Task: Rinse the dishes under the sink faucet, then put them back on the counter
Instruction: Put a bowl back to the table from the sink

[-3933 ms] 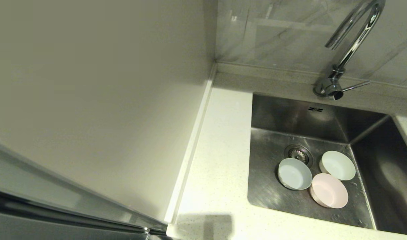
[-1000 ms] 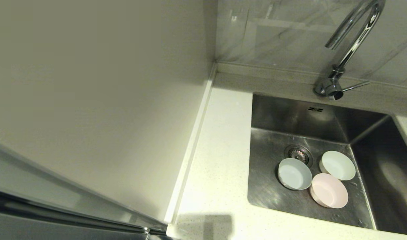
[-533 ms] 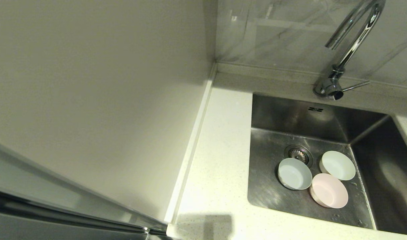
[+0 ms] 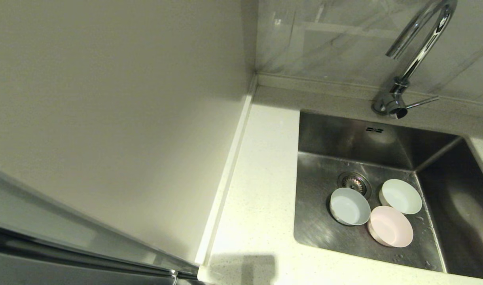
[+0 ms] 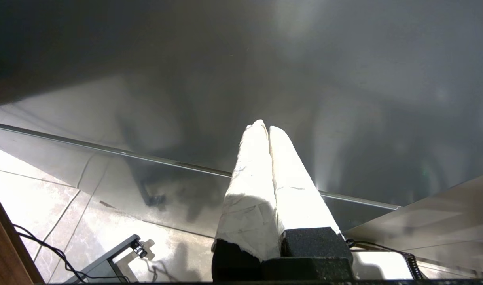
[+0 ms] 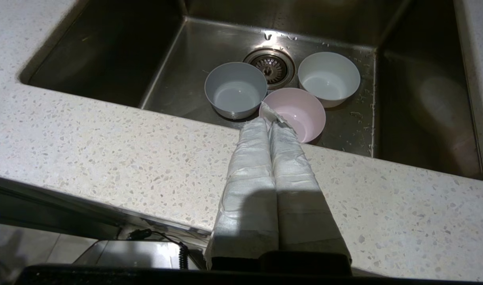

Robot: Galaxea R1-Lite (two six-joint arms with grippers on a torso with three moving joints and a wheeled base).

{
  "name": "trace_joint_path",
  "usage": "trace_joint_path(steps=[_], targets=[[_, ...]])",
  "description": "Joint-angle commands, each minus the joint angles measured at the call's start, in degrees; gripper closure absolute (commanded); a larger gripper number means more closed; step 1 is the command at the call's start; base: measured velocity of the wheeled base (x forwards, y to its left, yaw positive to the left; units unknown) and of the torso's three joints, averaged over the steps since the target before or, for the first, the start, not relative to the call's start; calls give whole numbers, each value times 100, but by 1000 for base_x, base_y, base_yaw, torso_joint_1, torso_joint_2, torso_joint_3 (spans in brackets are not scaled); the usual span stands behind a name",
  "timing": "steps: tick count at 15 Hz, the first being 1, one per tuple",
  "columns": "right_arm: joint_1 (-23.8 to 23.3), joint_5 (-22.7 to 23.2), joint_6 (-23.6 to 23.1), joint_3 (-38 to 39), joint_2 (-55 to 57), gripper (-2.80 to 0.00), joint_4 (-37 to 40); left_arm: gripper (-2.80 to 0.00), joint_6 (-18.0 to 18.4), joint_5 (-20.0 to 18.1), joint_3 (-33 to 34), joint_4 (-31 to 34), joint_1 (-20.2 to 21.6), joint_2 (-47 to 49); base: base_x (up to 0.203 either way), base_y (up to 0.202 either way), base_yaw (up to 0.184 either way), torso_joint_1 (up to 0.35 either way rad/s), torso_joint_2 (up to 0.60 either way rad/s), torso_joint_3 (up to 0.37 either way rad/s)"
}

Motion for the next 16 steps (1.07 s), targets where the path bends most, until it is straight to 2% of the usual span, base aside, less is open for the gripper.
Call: trace_joint_path(steps=[1, 5, 7, 11, 13, 16], targets=[[-4, 27, -111, -13, 5, 0, -5, 0, -7, 0, 0, -2, 0, -26, 0, 0, 0, 0, 0, 0], [-3, -51, -222, -96, 22, 0, 83, 0, -6, 0, 0, -2, 0, -19, 0, 0, 0, 0, 0, 0], [-3, -147, -119, -809, 522, 0, 361, 0, -7, 0, 0, -2, 0, -23, 0, 0, 0, 0, 0, 0], [-10, -596, 417, -2715, 3069, 0, 601, 0, -4, 0, 0, -2, 0, -25, 0, 0, 0, 0, 0, 0], [-44, -801, 336, -3848, 4470, 0, 654, 0, -7, 0, 0, -2, -4, -21, 0, 0, 0, 0, 0, 0], [-163, -956, 34, -5128, 6236, 0, 700, 0, -7, 0, 0, -2, 0, -18, 0, 0, 0, 0, 0, 0]])
